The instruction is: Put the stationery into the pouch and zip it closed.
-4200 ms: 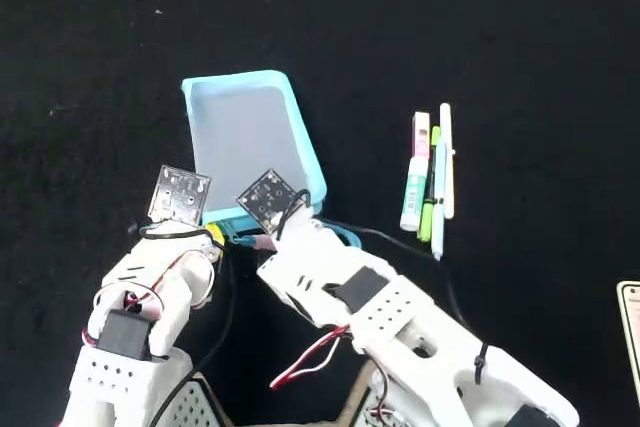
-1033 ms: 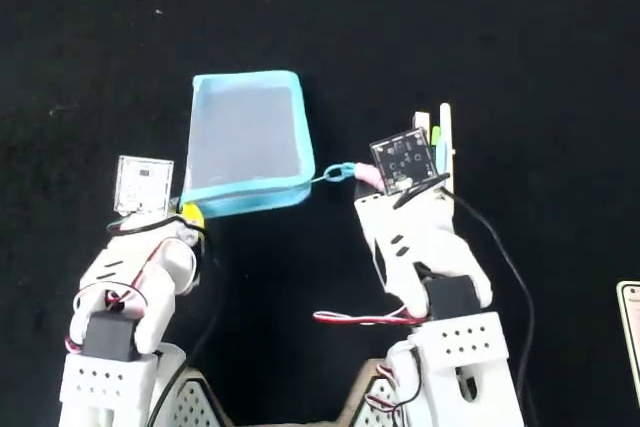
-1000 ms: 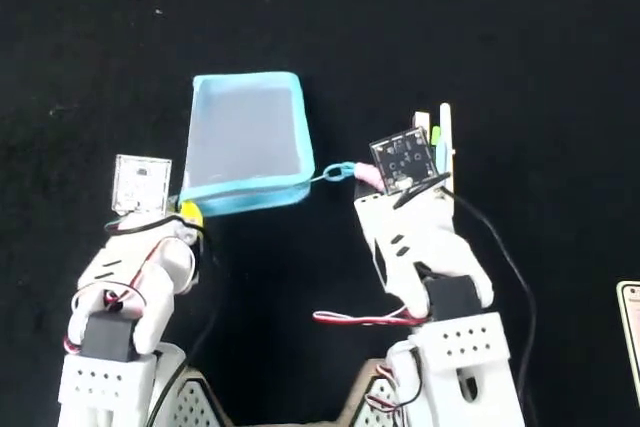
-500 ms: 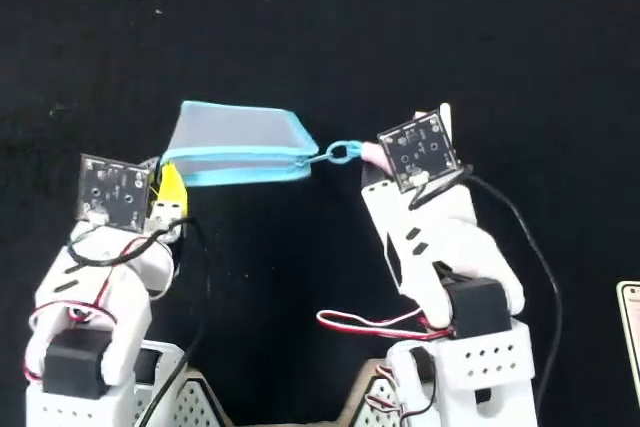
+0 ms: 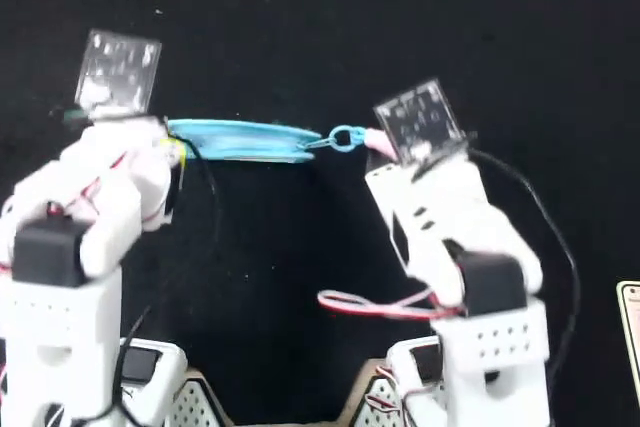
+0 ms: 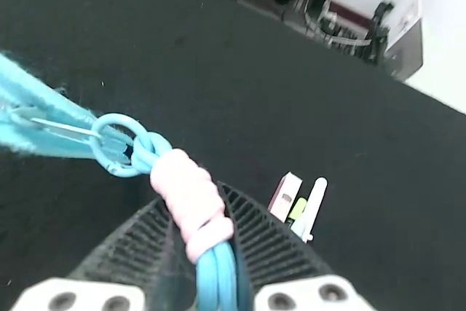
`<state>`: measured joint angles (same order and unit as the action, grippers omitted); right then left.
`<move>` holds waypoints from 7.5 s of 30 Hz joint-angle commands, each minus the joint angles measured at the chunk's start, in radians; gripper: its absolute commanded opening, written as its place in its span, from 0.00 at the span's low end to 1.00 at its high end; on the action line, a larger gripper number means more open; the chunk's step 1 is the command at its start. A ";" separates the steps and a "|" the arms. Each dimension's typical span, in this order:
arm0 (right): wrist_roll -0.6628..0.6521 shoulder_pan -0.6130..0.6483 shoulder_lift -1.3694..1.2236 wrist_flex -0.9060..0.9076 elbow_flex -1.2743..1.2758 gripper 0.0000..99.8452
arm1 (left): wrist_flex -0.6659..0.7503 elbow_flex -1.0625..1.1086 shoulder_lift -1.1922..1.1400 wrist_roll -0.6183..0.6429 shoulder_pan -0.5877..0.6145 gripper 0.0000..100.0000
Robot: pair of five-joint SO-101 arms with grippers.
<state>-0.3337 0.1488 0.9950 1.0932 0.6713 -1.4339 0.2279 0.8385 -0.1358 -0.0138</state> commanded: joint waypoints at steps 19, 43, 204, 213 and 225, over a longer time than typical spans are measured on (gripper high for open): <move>-0.009 0.008 -0.142 0.020 -0.136 0.01 | -0.203 -0.426 -0.433 -0.006 0.016 0.14; -0.009 0.002 -0.139 0.061 -0.124 0.01 | -0.098 -0.145 -0.261 0.023 -0.114 0.03; -0.568 -0.844 -1.004 0.021 -0.102 0.13 | 0.258 0.375 -0.252 0.249 -0.193 0.03; -0.562 -0.870 -1.119 -0.058 -0.125 0.13 | 0.258 0.375 -0.252 0.249 -0.193 0.03; -0.402 -0.813 -0.792 0.376 -0.392 0.01 | 0.259 0.375 -0.252 0.249 -0.189 0.03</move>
<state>-0.7741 -0.7073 0.0621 1.3403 0.3675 -1.1776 0.5669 0.5946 0.0990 -0.1780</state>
